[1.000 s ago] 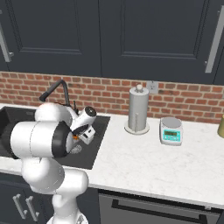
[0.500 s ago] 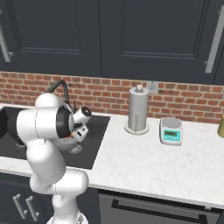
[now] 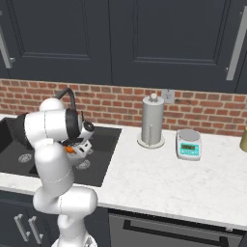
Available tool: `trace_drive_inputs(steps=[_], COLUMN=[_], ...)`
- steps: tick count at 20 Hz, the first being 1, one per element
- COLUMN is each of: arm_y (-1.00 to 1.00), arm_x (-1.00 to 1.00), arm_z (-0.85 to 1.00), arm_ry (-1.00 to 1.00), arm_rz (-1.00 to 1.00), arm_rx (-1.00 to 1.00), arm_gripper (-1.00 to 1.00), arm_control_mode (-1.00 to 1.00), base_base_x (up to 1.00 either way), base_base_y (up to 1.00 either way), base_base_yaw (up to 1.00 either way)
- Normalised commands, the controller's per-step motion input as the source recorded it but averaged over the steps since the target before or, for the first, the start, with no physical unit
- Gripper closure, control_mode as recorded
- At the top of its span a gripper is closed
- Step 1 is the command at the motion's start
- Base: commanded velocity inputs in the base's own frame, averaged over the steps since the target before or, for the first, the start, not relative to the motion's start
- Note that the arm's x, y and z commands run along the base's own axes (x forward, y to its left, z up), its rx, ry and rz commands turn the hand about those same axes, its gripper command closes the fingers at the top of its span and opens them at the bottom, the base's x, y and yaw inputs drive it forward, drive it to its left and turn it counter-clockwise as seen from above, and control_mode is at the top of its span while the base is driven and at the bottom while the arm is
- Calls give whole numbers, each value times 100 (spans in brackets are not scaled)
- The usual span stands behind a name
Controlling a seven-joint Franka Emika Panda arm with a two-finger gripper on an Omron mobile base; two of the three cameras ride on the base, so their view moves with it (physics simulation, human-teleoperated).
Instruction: Put the colander in the sink, put the orange in the colander, and turn on the sink faucet and pour water over the colander.
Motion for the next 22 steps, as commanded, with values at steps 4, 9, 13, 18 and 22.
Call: trace_drive_inputs(steps=[4,9,13,18,22], arm_y=[17,13,2,0,-1], arm_x=[8,3,0,-9,-35], arm_z=[-27,-21,-9,-2,-7], arm_ry=[0,0,0,0,0], arm_rz=[0,1,2,2,4], arm_rx=[0,0,0,0,0], arm_gripper=[100,100,100,100,100], arm_control_mode=[-100,-100,-100,-100,-100], base_base_x=[0,0,0,0,0], base_base_y=[0,0,0,0,0], base_base_yaw=[0,0,0,0,0])
